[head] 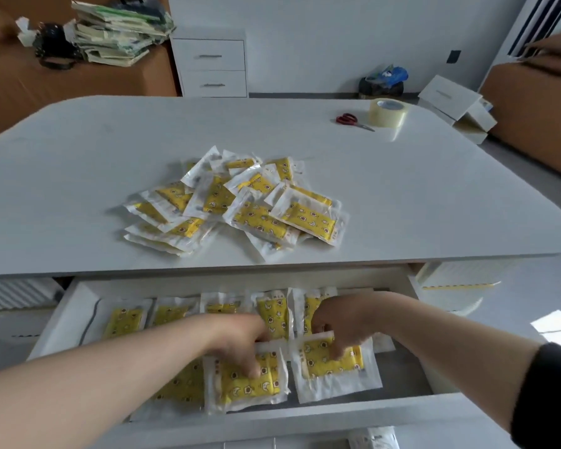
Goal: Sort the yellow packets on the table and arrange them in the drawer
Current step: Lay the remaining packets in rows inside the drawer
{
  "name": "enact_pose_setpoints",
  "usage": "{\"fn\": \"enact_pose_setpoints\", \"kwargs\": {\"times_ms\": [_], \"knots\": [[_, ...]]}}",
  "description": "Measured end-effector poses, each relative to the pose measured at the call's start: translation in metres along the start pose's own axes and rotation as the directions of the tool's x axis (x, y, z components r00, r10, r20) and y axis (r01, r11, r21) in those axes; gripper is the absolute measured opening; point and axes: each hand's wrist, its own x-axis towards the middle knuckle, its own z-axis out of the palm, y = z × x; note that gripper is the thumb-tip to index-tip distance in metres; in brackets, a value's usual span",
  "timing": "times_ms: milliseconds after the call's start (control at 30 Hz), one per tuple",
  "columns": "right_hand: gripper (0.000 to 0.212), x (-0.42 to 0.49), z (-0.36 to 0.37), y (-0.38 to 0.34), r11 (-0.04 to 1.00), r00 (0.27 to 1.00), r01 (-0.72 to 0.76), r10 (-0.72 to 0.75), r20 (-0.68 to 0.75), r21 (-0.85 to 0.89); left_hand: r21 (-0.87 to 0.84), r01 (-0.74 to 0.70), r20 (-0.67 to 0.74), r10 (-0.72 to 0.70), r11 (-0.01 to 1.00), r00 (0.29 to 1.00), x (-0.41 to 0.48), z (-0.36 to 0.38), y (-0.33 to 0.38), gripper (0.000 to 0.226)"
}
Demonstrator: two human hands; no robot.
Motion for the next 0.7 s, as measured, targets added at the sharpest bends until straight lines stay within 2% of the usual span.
{"fn": "enact_pose_setpoints", "kwargs": {"times_ms": [167, 267, 467, 567, 700], "knots": [[0.058, 0.012, 0.015, 0.000, 0.998, 0.999, -0.003, 0.001, 0.035, 0.061, 0.032, 0.009, -0.010, -0.009, 0.999, 1.000, 0.010, 0.020, 0.004, 0.075], [0.055, 0.014, 0.020, 0.005, 0.996, 0.999, -0.011, 0.008, 0.035, 0.093, 0.089, -0.024, -0.056, 0.029, 0.996, 0.998, 0.009, 0.023, 0.002, 0.080], [0.065, 0.015, 0.023, 0.009, 0.994, 0.998, -0.040, 0.036, 0.046, 0.101, 0.287, -0.072, -0.135, 0.115, 0.955, 0.984, 0.002, 0.023, 0.001, 0.055], [0.062, 0.017, 0.024, 0.009, 0.992, 0.999, -0.030, 0.026, 0.029, 0.126, 0.315, -0.097, -0.190, 0.163, 0.944, 0.968, 0.002, 0.021, -0.002, 0.054], [0.060, 0.022, 0.026, 0.003, 0.990, 1.000, -0.012, 0.013, -0.011, 0.142, 0.366, -0.117, -0.197, 0.200, 0.923, 0.960, 0.006, 0.027, -0.007, 0.044]]}}
